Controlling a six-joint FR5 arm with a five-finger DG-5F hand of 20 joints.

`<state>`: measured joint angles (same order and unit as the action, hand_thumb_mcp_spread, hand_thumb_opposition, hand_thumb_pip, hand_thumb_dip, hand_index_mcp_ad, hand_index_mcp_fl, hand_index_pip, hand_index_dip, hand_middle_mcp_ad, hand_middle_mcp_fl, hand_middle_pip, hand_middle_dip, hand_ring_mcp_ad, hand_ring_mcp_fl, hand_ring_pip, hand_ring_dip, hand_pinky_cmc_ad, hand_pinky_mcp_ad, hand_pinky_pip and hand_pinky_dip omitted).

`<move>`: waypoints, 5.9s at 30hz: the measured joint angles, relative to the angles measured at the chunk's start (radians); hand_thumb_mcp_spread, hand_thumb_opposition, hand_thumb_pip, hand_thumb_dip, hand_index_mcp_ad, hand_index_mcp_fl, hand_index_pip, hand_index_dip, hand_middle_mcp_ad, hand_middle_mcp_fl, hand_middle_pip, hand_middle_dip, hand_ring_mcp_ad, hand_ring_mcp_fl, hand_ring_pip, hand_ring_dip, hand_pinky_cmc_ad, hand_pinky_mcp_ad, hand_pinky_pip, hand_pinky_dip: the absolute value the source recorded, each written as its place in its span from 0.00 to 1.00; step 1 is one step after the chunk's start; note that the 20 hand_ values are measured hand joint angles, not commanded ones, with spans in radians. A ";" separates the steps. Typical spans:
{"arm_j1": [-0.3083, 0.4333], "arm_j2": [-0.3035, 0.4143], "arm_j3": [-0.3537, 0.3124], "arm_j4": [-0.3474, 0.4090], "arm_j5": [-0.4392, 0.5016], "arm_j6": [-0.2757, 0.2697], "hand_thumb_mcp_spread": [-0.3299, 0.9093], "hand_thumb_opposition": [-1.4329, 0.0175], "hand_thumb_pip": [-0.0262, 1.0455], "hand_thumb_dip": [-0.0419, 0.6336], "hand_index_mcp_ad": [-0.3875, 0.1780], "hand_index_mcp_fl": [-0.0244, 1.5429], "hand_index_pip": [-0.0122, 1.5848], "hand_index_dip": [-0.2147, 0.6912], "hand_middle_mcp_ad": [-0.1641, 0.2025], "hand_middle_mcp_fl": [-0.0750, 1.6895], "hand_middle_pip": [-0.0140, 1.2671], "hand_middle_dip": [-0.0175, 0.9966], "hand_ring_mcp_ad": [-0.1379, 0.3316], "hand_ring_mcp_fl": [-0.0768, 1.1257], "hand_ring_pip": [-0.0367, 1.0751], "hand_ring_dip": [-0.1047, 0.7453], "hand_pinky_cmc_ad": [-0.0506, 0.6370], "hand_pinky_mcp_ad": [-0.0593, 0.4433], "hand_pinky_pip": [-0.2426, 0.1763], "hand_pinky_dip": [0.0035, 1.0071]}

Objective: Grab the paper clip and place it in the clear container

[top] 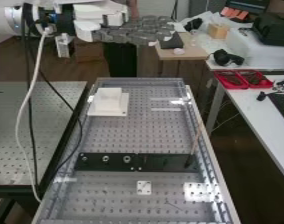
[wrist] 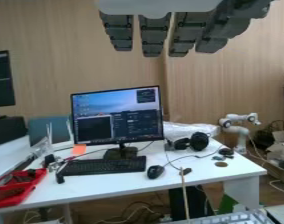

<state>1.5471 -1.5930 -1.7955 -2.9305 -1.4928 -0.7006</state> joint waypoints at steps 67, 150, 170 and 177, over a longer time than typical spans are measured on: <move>-0.361 -0.485 0.125 0.252 -0.355 -0.081 0.60 0.42 0.59 0.44 0.40 0.14 0.88 0.34 0.41 0.05 0.11 0.16 0.53 0.06 0.11 0.21 0.57 0.65 0.48 0.19; -0.468 -0.688 0.306 0.205 -0.617 -0.185 0.66 0.39 0.59 0.43 0.28 0.23 0.95 0.35 0.41 0.07 0.11 0.19 0.52 0.06 0.11 0.23 0.56 0.65 0.55 0.18; -0.470 -0.690 0.312 0.203 -0.623 -0.182 0.67 0.38 0.60 0.44 0.26 0.22 0.92 0.35 0.41 0.07 0.11 0.19 0.52 0.06 0.11 0.23 0.55 0.65 0.59 0.18; -0.467 -0.695 0.319 0.198 -0.623 -0.185 0.66 0.39 0.60 0.44 0.26 0.21 0.91 0.34 0.41 0.07 0.11 0.19 0.51 0.06 0.11 0.23 0.56 0.65 0.59 0.18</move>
<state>1.0797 -2.2883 -1.4762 -2.7324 -2.1160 -0.8860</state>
